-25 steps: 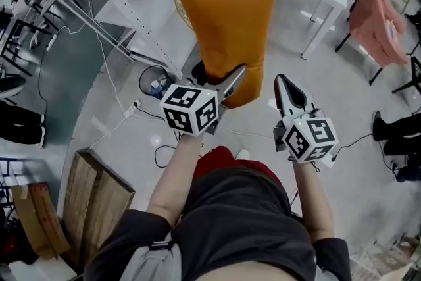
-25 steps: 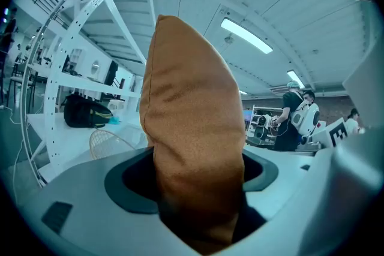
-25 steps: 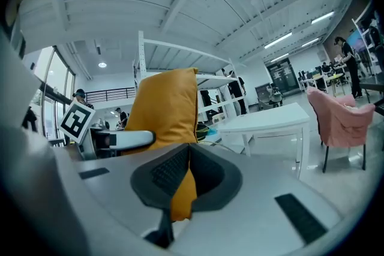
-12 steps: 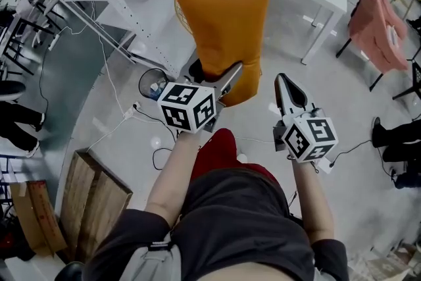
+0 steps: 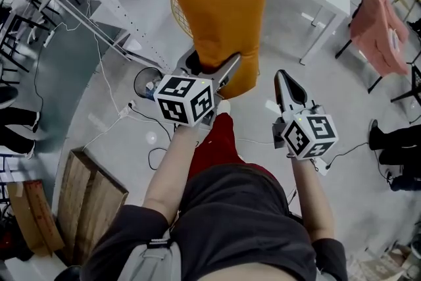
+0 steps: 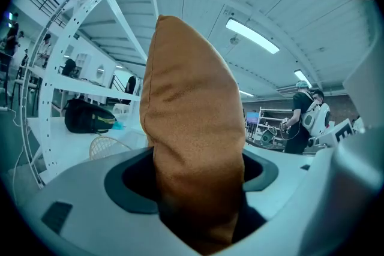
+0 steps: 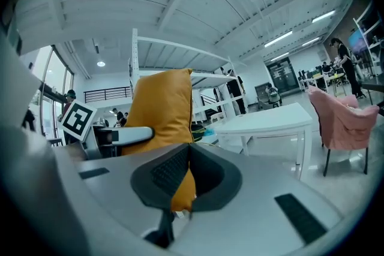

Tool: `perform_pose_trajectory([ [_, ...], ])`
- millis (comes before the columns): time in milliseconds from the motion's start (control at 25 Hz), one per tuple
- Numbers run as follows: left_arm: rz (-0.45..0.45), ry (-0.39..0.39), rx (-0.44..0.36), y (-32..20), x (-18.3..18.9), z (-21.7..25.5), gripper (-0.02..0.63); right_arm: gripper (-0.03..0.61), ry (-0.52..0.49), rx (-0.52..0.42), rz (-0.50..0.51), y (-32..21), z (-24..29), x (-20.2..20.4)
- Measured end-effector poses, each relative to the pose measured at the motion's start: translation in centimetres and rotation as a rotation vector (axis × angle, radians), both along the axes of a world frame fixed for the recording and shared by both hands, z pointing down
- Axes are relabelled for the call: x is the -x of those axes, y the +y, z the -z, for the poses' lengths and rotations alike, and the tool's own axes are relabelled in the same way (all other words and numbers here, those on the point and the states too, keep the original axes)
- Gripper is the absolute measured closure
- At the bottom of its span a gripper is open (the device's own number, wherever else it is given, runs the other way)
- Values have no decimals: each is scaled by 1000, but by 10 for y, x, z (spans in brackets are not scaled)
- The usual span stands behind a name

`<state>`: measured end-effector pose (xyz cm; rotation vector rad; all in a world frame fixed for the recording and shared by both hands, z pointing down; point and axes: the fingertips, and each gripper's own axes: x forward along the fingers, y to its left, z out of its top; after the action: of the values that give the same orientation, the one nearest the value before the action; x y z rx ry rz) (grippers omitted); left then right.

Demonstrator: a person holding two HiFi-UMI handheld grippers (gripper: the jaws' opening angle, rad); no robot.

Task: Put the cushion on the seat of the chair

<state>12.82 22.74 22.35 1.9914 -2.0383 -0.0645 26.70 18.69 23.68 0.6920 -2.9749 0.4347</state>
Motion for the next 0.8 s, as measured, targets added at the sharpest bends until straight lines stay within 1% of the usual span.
perform_pose_trajectory([
  [160, -1, 11, 7, -22, 24, -7, 238, 561, -6, 6, -9, -22, -4, 21],
  [360, -3, 20, 27, -56, 58, -19, 238, 561, 2, 36, -13, -54, -17, 55],
  [520, -10, 42, 44, -87, 91, -29, 238, 561, 18, 56, -15, -84, -25, 90],
  [800, -7, 80, 63, -136, 149, -38, 238, 561, 33, 71, -20, -136, -25, 148],
])
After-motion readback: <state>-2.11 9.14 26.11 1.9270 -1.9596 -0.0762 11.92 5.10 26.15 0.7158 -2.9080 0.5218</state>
